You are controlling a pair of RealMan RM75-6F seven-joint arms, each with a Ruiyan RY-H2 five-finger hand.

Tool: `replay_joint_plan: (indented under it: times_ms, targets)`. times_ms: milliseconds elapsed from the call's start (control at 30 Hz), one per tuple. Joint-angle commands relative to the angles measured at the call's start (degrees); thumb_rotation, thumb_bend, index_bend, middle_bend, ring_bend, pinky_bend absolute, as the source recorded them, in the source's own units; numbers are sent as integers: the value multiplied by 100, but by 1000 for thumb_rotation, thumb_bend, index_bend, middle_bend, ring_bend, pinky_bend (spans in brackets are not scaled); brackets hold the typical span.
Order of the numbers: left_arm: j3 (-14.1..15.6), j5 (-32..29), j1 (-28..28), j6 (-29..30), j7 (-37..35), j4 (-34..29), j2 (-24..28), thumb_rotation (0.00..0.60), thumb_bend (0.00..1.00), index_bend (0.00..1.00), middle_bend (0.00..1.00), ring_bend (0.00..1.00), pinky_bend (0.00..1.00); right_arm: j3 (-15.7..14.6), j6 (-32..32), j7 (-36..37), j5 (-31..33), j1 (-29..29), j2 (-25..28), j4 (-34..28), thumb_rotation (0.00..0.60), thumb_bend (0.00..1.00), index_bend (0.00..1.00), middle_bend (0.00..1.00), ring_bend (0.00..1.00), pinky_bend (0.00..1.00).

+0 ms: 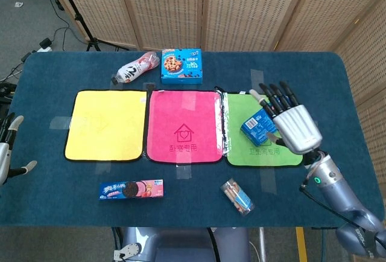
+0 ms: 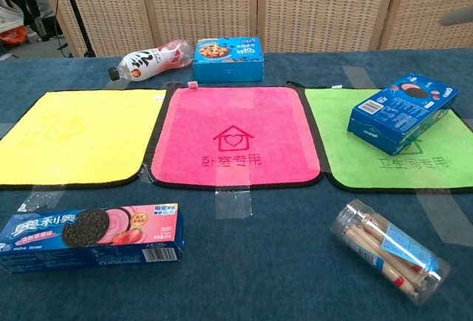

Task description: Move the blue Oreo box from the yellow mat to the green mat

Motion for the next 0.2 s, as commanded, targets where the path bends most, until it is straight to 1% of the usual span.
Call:
replay_joint_plan:
  times_ms: [33, 100, 200]
  targets:
    - [33, 28, 86, 86, -126, 50, -44, 600, 0, 0, 0, 0, 0, -193, 699, 549, -20, -829, -136, 336, 600, 0, 0, 0, 0, 0]
    - [54, 126, 149, 201, -264, 138, -97, 600, 0, 0, 0, 0, 0, -382, 901, 961, 26, -1242, -337, 743, 600, 0, 0, 0, 0, 0]
    - [94, 311, 206, 346, -375, 271, -160, 600, 0, 0, 0, 0, 0, -514, 1081, 1437, -15, -1645, -642, 1302, 600, 0, 0, 0, 0, 0]
